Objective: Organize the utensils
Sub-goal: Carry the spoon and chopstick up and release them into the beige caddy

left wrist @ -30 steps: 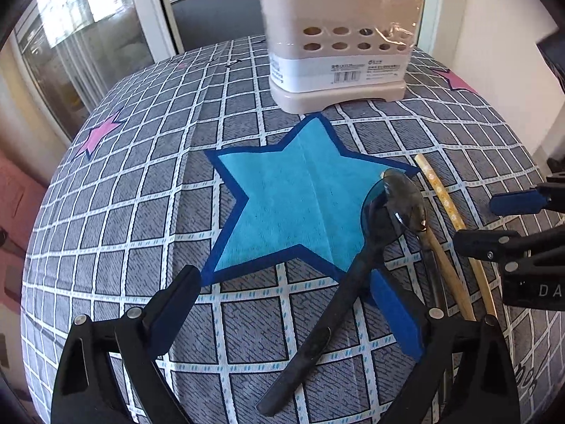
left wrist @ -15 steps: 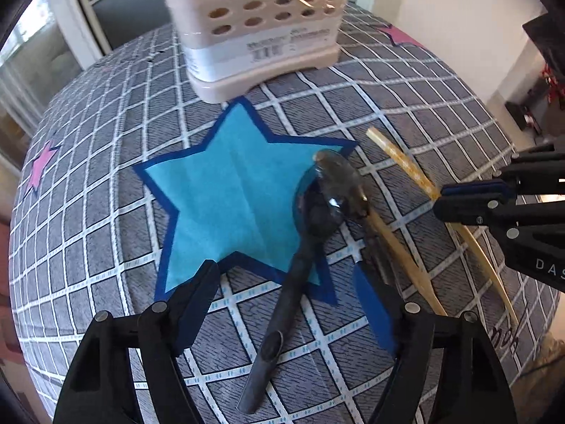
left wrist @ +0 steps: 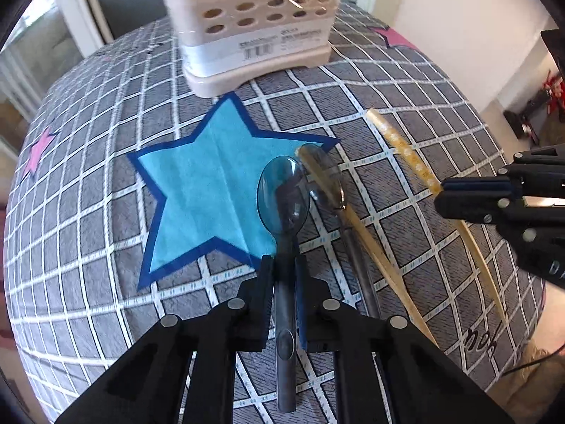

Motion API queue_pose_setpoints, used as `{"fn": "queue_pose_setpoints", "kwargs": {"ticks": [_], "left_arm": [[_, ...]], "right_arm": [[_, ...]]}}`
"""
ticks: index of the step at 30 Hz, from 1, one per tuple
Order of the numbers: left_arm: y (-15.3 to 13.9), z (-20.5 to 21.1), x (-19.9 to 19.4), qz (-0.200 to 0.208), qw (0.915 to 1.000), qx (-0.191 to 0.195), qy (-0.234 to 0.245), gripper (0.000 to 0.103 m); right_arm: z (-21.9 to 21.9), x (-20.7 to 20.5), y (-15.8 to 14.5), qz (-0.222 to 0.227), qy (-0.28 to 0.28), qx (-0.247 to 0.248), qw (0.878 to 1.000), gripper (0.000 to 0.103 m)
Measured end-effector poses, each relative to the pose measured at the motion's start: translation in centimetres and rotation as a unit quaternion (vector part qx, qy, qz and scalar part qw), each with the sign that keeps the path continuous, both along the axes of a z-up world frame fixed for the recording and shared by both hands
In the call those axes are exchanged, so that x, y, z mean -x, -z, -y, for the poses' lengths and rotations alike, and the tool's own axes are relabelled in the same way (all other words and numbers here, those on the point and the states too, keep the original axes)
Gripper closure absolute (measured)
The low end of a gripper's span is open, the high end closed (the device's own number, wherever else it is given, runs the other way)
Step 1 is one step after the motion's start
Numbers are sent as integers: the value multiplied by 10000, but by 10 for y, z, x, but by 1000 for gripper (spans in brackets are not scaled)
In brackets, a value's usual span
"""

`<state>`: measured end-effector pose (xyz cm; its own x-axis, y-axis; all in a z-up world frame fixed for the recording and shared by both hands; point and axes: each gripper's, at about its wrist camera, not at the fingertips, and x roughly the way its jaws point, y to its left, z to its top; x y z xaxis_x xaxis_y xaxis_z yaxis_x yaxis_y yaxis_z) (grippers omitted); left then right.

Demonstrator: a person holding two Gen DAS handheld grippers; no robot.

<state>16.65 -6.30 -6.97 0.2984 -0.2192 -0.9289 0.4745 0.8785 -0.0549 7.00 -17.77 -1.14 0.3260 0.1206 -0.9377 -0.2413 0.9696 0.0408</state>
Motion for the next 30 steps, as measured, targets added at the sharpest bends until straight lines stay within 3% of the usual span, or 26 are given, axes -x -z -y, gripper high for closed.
{"fn": "queue_pose_setpoints", "kwargs": {"ticks": [4,9,19,30], "left_arm": [[-9,-20,16,334,9971,443,-521,61],[-33,-39,30,923,9855,915,-1092,61],[-89,-44,35,1767,9606,1475,-1560,61],[-155,-37,-9,2471,9362,1830,-1702,61]], "right_arm": [[5,2,-8,102,-8,-117,9999,95],[10,4,-17,299,-6,-318,9990,95],[23,8,-49,839,40,-820,9931,95],[37,-13,-118,1789,136,-1294,9752,95]]}}
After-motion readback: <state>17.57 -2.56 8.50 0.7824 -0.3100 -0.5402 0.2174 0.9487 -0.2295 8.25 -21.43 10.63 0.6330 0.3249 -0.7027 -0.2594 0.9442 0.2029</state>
